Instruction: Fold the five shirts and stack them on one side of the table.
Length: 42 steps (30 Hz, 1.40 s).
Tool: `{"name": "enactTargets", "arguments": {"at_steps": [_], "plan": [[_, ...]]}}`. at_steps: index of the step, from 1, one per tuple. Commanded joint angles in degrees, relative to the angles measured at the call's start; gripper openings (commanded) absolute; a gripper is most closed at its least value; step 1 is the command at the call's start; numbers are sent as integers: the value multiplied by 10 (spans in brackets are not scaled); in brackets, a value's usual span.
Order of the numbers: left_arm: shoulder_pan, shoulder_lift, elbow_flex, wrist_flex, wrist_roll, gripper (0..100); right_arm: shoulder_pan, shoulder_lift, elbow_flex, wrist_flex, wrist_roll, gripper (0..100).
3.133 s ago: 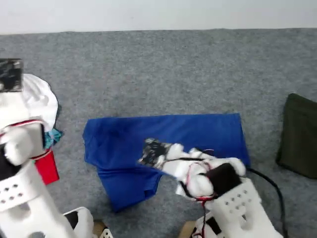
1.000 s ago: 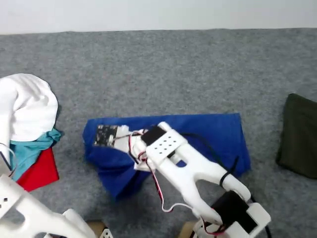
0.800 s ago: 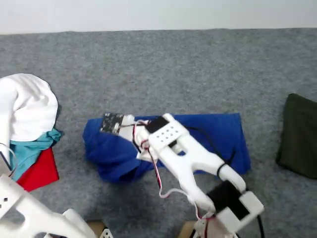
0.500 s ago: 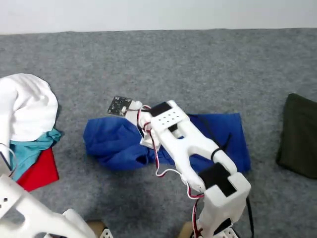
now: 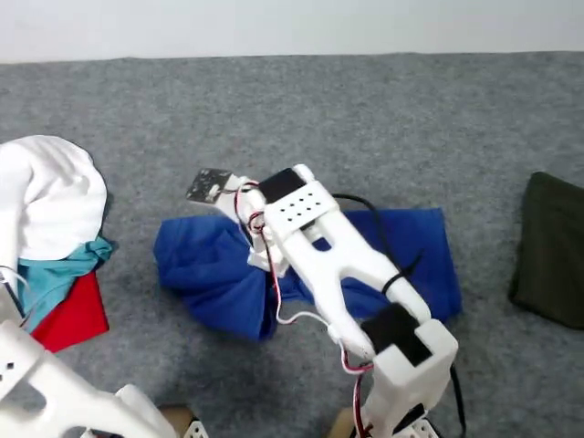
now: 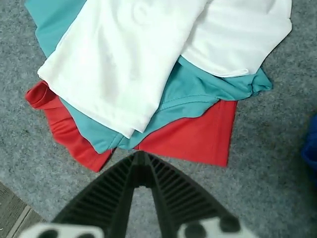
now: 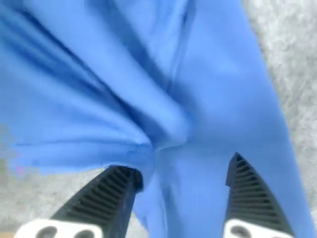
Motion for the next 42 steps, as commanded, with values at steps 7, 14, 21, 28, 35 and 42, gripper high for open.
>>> {"name": "enactTargets", "arguments": {"at_steps": [7, 14, 21, 28, 35, 42], "plan": [[117, -10, -6, 63, -6, 3, -61, -89, -33, 103, -10, 270], [122, -10, -6, 64, -7, 3, -59, -85, -25, 188, -6, 270], [122, -10, -6, 76, -68, 3, -61, -90, 57, 187, -5, 270], [123, -10, 18, 84, -138, 3, -93, -134, 62, 188, -5, 270], [71, -10, 8, 82, -148, 3, -179, -167, 113, 164, 17, 273], [-31, -10, 5, 54, -149, 3, -239, -163, 181, 44, 63, 273]]}}
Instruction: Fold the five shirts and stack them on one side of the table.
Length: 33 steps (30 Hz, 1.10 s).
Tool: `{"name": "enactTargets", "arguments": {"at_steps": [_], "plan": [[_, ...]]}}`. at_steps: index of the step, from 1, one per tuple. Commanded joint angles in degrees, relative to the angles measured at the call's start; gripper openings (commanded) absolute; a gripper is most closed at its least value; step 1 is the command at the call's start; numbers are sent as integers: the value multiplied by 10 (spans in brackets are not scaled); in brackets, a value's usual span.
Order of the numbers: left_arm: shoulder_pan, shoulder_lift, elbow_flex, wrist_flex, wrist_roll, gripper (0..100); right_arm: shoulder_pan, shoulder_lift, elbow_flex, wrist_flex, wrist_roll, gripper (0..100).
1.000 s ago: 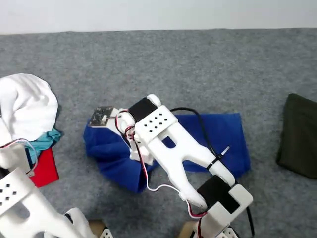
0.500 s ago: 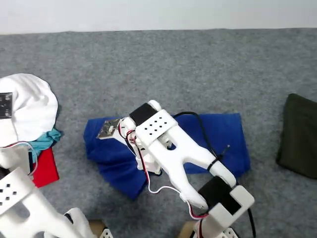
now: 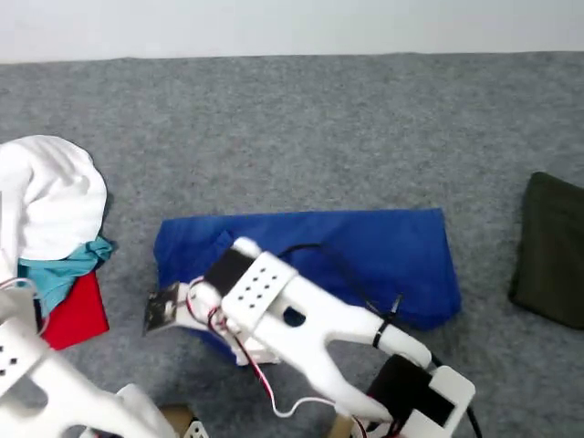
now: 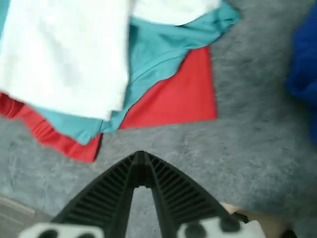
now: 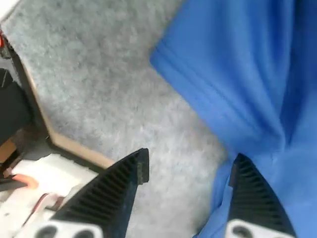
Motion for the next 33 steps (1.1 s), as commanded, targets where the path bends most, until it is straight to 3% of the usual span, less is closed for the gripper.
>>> {"name": "enactTargets", "arguments": {"at_steps": [1, 10, 33], "plan": [[-50, -9, -22, -13, -5, 3, -35, -32, 8, -58, 16, 273], [-116, -9, -20, -16, -6, 3, -73, -31, 58, -173, 16, 273], [-168, -10, 7, -15, -6, 3, -97, 32, 66, -180, 15, 255]]}}
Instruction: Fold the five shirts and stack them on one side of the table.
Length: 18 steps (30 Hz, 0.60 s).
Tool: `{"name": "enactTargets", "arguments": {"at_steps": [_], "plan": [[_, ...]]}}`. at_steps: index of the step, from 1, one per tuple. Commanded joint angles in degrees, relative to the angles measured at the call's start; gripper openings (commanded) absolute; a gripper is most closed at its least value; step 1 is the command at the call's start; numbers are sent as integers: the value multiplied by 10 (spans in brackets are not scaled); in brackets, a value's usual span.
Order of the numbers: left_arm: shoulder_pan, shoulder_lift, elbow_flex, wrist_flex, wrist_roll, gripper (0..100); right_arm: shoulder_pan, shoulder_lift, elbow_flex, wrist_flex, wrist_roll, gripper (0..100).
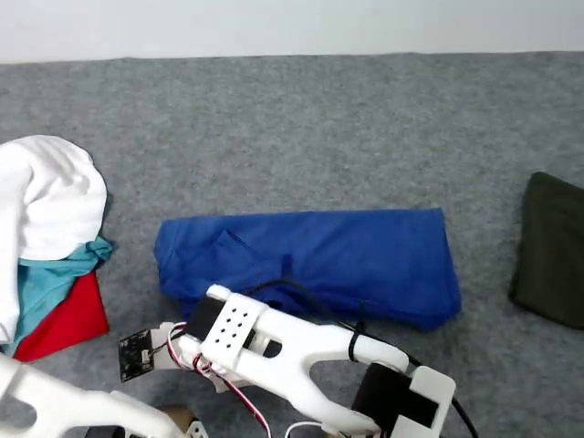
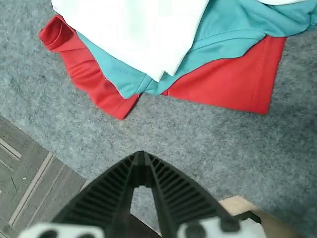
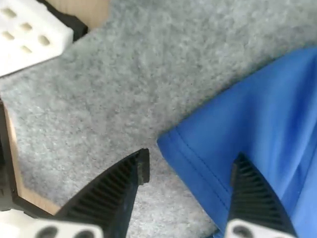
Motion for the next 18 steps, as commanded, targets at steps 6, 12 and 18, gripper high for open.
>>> {"name": "enactTargets", "arguments": {"at_steps": [6, 12, 18], "plan": [[-3, -10, 1, -10, -5, 3, -6, -1, -5, -5, 4, 193], [-3, -10, 1, -10, -5, 3, -6, -1, -4, -23, 32, 118], [-3, -10, 1, -10, -6, 3, -3, -1, -5, -33, 73, 17]]}}
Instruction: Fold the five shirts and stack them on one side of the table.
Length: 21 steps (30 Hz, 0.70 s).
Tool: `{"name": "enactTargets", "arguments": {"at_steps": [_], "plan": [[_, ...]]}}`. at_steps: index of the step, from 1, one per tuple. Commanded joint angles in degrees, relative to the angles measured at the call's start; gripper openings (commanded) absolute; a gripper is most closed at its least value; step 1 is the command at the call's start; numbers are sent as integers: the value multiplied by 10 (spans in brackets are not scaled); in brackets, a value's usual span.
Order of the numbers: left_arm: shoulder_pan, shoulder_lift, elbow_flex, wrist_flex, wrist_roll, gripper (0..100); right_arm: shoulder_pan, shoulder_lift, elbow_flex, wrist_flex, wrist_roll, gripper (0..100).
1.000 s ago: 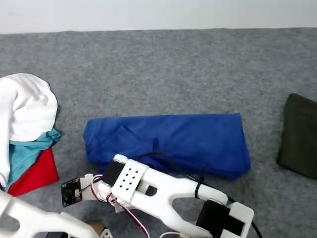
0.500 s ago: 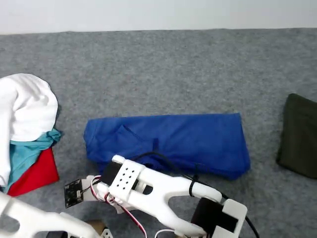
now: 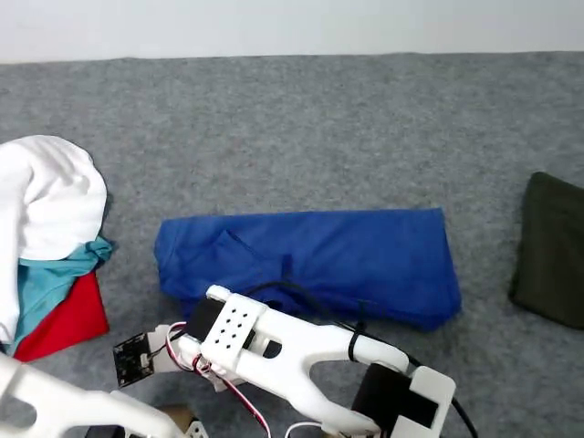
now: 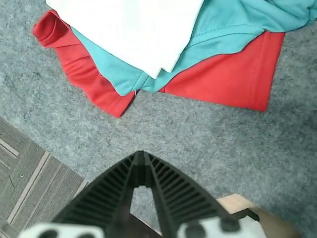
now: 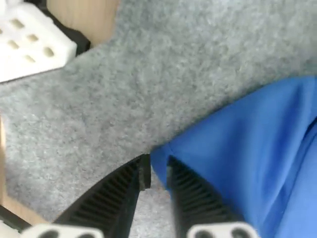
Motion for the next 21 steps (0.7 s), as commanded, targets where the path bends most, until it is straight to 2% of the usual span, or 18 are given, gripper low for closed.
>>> {"name": "enactTargets", "arguments": {"at_steps": [1, 11, 16, 21], "plan": [[-3, -10, -3, -10, -6, 3, -3, -1, -5, -6, 15, 12], [-4, -11, -7, -10, -6, 3, -7, -7, -8, 23, 12, 18], [-4, -11, -7, -10, -6, 3, -4, -7, -11, 45, -15, 189], [-4, -11, -6, -10, -6, 3, -6, -1, -8, 4, 10, 213]]}}
